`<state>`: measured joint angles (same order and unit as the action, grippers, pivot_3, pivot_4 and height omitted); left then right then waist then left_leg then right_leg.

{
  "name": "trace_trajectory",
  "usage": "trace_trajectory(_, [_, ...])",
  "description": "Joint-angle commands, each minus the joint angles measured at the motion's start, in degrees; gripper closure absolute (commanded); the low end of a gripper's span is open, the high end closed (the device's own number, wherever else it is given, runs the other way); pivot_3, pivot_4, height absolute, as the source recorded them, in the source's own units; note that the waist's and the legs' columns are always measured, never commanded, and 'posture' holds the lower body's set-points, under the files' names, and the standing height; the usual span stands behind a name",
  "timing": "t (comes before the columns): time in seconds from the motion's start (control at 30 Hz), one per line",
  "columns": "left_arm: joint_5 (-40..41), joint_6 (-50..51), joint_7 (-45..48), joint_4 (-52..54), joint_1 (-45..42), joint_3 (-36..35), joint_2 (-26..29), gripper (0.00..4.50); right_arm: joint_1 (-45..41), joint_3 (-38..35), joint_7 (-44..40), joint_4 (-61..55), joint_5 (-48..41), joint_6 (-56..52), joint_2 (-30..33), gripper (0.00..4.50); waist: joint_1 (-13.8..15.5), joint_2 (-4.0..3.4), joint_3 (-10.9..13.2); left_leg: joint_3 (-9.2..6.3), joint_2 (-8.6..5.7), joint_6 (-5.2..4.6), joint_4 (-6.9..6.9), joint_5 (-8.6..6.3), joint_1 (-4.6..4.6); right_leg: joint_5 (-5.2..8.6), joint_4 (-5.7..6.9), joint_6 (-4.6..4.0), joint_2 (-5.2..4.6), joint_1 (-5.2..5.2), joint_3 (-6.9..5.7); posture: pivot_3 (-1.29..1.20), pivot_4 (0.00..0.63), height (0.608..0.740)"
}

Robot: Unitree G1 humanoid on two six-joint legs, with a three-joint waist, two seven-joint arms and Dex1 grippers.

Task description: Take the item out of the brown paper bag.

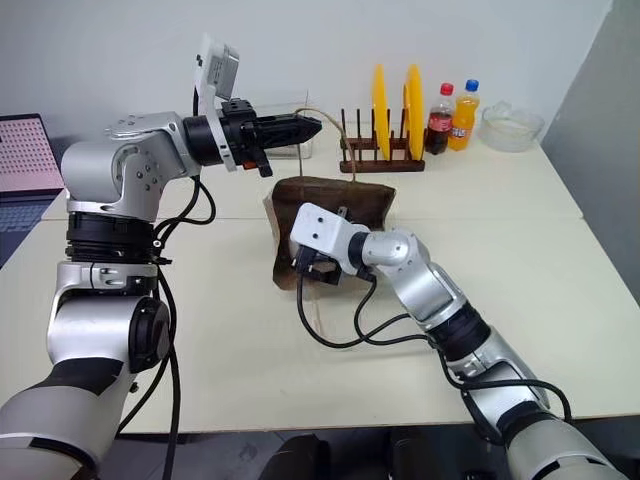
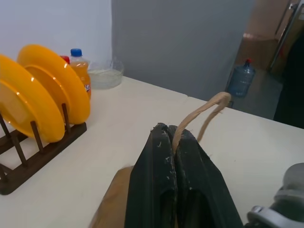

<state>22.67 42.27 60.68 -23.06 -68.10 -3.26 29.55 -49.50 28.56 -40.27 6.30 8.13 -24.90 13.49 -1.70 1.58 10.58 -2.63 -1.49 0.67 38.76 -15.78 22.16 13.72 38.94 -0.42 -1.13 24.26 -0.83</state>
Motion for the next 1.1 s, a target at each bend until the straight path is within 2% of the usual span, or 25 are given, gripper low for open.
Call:
trace_trajectory(0.03, [2.27,0.12,0.24,4.01,-0.11,-1.46,0.80,4.50,-4.72,2.38,0.59,7.70,4.39,6.38,-0.48,0.02,-0.08,-0.01,0.00,0.00,0.00,0.00,0.00,0.00,0.00,0.00,0.01,0.00,0.00,0.02,0.00,0.00,0.150,0.740])
trace_trajectory(0.17, [2.60,-0.26,0.33,5.03,0.87,-0.96,0.99,4.50,-9.61,5.92,-1.53,18.88,8.63,12.35,-0.50,0.02,-0.14,-0.01,0.01,0.01,0.00,0.00,-0.01,0.01,-0.01,-0.01,0.04,-0.01,0.01,0.05,0.01,0.00,0.150,0.740])
trace_trajectory(0.33, [2.79,-0.49,0.51,6.54,1.95,-0.51,1.21,4.50,-13.39,8.95,-6.44,27.52,12.54,21.41,0.82,0.02,-0.14,-0.01,0.01,0.05,0.00,0.02,-0.02,0.01,0.01,-0.01,0.00,-0.01,0.01,0.05,0.04,0.00,0.150,0.740])
trace_trajectory(0.57, [2.84,-0.53,0.07,7.91,2.99,-0.44,1.28,4.50,-16.44,9.26,-4.60,37.26,16.38,28.20,-2.27,0.02,-0.14,-0.02,0.01,0.05,0.02,0.05,-0.02,0.03,-0.01,-0.01,0.04,-0.02,0.02,0.06,0.05,0.00,0.150,0.740])
trace_trajectory(0.63, [2.81,-0.48,-0.02,8.31,3.32,-0.39,1.42,4.50,-16.32,8.64,-4.50,37.83,16.75,29.14,-2.80,0.41,-0.14,-0.02,0.01,0.05,0.02,0.05,-0.03,0.03,-0.01,-0.01,0.04,-0.02,0.02,0.06,0.06,0.00,0.150,0.740])
trace_trajectory(0.73, [2.30,-0.82,-0.23,8.19,3.66,-0.17,1.80,4.50,-15.99,7.18,-5.37,36.09,16.01,30.00,-2.86,1.30,-0.14,-0.02,0.01,0.05,0.02,0.06,-0.02,0.03,-0.01,-0.01,0.04,-0.02,0.02,0.06,0.06,0.00,0.150,0.740])
trace_trajectory(0.77, [1.98,-1.13,-0.37,7.86,3.70,-0.06,1.91,4.50,-15.90,6.72,-5.87,35.18,15.73,30.11,-2.69,1.46,-0.14,-0.02,0.02,0.05,0.02,0.06,-0.02,0.03,-0.01,-0.01,0.04,-0.02,0.02,0.06,0.06,0.00,0.150,0.740])
trace_trajectory(0.87, [0.08,-3.34,-0.99,6.27,3.98,0.93,2.25,4.50,-14.96,4.41,-7.91,28.86,14.10,29.23,-1.18,1.46,-0.13,-0.03,0.02,0.04,0.02,0.06,-0.03,0.03,-0.01,-0.01,0.03,-0.02,0.02,0.07,0.06,0.00,0.150,0.740])
trace_trajectory(1.1, [-3.00,-6.98,-2.05,3.13,4.01,2.59,2.20,4.50,-8.74,-3.03,-16.95,3.58,5.82,20.08,4.32,1.46,0.02,-0.04,0.03,-0.02,0.01,0.06,-0.01,0.02,0.10,-0.01,0.02,-0.02,0.02,0.10,0.02,0.00,0.150,0.740])
